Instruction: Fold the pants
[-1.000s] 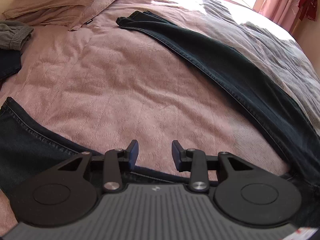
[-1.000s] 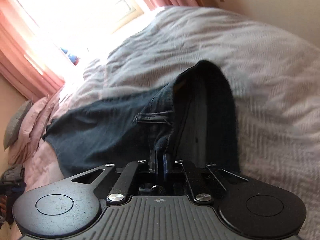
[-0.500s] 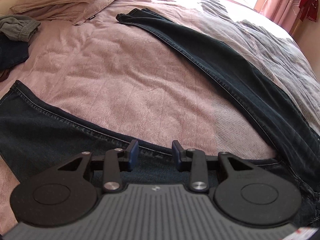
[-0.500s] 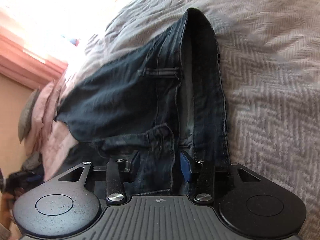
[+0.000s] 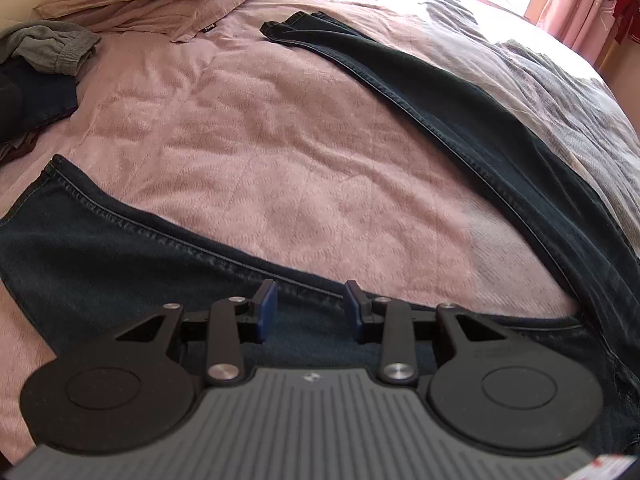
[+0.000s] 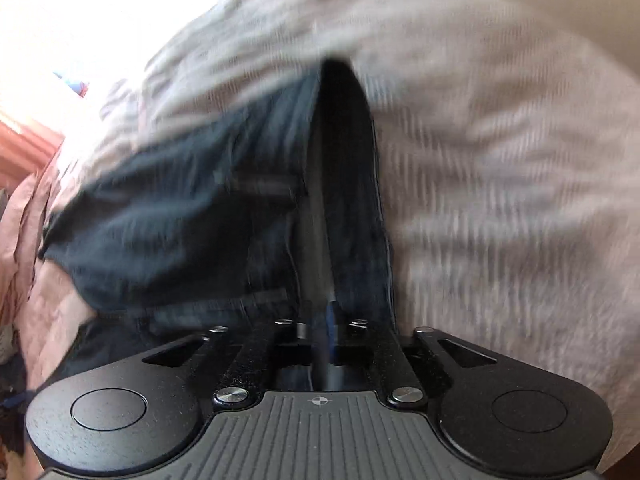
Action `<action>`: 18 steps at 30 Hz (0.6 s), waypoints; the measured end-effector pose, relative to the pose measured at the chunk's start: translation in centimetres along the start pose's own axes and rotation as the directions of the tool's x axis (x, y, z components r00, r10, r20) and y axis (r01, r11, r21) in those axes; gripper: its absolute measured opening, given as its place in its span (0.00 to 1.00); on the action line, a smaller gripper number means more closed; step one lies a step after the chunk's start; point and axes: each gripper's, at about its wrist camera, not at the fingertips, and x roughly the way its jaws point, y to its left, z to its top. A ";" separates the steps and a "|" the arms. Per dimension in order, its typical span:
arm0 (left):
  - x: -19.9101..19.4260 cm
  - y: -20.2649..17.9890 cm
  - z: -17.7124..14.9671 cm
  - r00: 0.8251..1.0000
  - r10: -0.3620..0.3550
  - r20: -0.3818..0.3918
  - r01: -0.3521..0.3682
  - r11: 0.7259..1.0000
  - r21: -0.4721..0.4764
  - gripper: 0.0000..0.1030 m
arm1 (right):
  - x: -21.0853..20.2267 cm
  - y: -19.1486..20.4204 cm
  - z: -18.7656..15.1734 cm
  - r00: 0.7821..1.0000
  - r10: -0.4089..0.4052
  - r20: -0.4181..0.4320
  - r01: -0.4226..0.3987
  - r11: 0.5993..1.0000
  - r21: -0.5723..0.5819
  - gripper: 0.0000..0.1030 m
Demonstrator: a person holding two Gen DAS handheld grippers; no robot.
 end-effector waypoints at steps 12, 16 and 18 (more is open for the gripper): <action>10.0 1.6 19.9 0.982 -0.127 0.136 0.084 0.955 0.283 0.30 | 7.0 17.6 6.3 0.983 0.109 0.146 -0.076 0.974 -0.215 0.34; 13.4 0.8 27.1 0.966 -0.211 0.148 0.142 0.915 0.378 0.30 | 13.1 30.5 7.7 0.968 0.223 0.112 -0.169 0.916 -0.365 0.34; 15.2 0.4 30.1 0.959 -0.233 0.162 0.149 0.899 0.412 0.30 | 16.6 37.0 8.6 0.958 0.271 0.093 -0.208 0.881 -0.426 0.34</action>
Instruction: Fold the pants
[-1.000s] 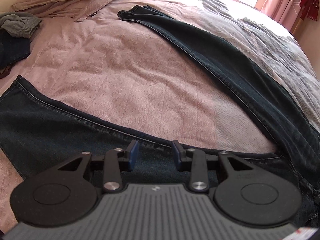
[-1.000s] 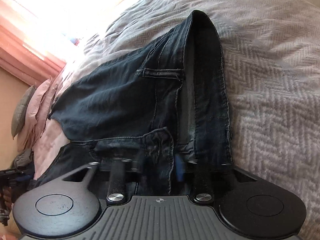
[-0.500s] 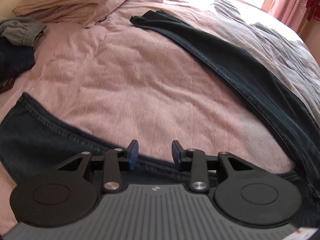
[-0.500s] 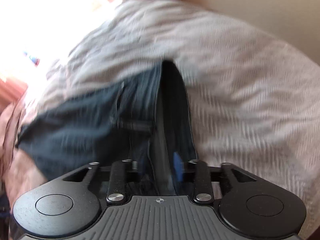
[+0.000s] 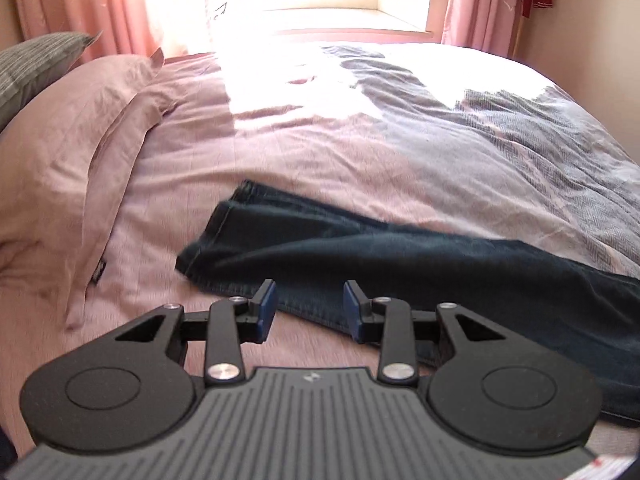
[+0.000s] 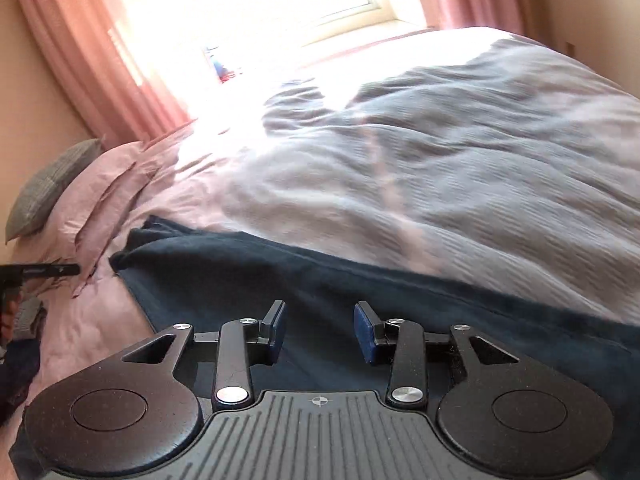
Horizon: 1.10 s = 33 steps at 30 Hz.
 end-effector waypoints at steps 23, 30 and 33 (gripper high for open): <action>20.8 7.0 6.9 0.996 0.036 -0.076 -0.027 0.994 0.108 0.30 | 29.6 10.0 6.4 0.972 0.112 -0.204 -0.158 0.961 -0.226 0.34; 20.4 7.0 6.4 1.000 0.026 -0.014 -0.023 0.987 0.157 0.05 | 31.3 11.1 6.0 0.948 0.206 -0.241 -0.270 0.923 -0.273 0.00; 19.3 7.5 6.8 0.998 0.024 0.066 -0.033 0.991 0.132 0.05 | 31.2 11.6 5.8 0.955 0.201 -0.220 -0.267 0.903 -0.337 0.00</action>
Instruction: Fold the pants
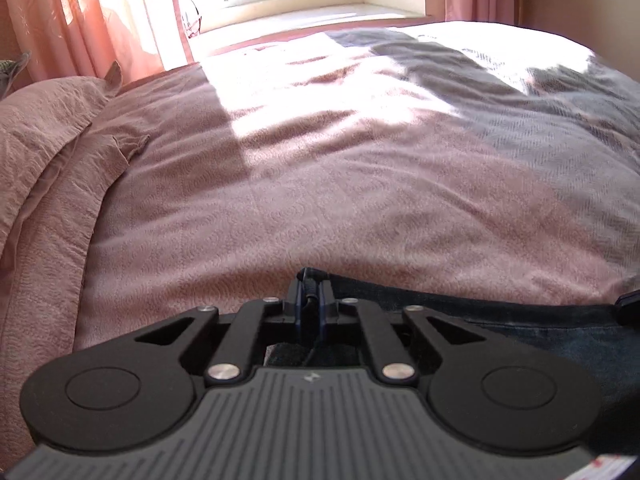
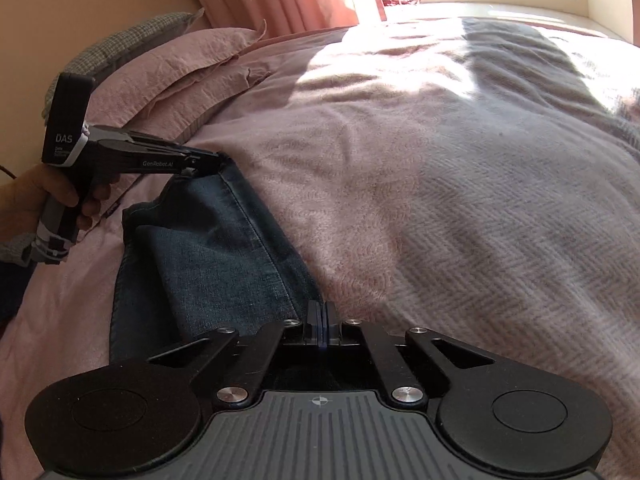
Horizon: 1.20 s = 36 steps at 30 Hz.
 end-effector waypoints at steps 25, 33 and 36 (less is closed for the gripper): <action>-2.6 1.9 -1.7 0.956 0.287 -0.060 -0.293 0.944 -0.152 0.13 | -8.8 0.7 -4.8 0.827 -0.554 0.093 0.545 0.831 0.106 0.28; -16.2 -4.3 -8.7 0.990 0.067 -0.125 -0.080 0.992 -0.101 0.21 | -19.9 6.3 -15.2 0.848 -0.526 -0.070 0.528 0.827 0.191 0.29; -22.5 -7.6 -12.7 0.984 -0.019 -0.176 -0.013 0.984 -0.176 0.24 | -24.3 8.6 -20.9 0.817 -0.539 -0.207 0.577 0.763 0.291 0.29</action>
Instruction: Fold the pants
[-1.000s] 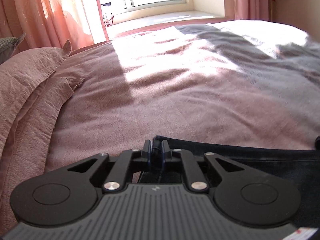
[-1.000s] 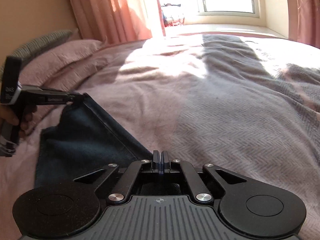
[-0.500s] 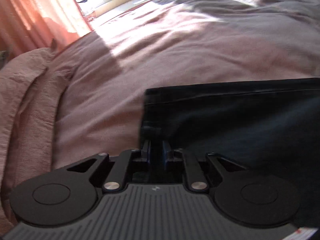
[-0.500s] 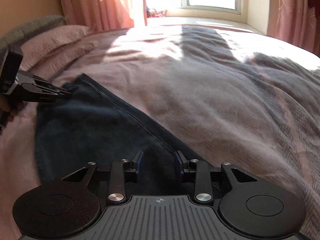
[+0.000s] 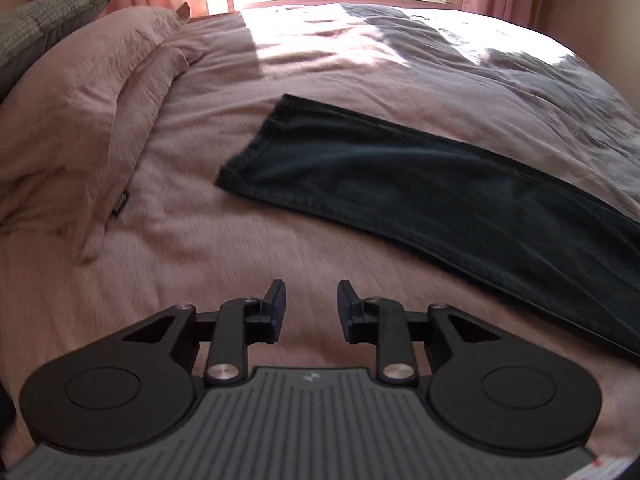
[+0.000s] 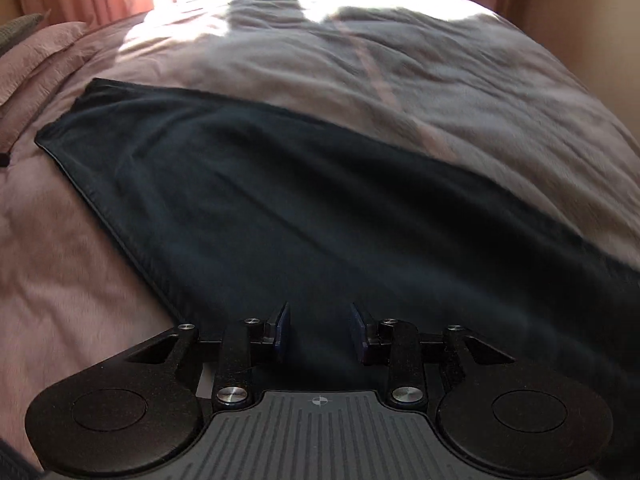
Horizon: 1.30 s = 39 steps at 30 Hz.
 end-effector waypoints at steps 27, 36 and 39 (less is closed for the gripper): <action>-40.7 -15.9 -19.7 0.999 0.043 -0.018 -0.044 0.996 -0.073 0.71 | -36.3 -7.4 -15.8 0.990 0.139 -0.005 -0.139 0.989 0.043 0.46; -48.0 -19.9 -25.5 0.996 0.086 0.019 -0.084 0.993 -0.086 0.85 | -42.9 -9.1 -21.5 0.987 0.159 0.020 -0.159 0.987 -0.021 0.47; -49.6 -20.4 -26.9 0.994 0.107 0.001 -0.106 0.992 -0.075 0.85 | -44.0 -9.5 -23.1 0.985 0.173 0.010 -0.173 0.985 -0.015 0.47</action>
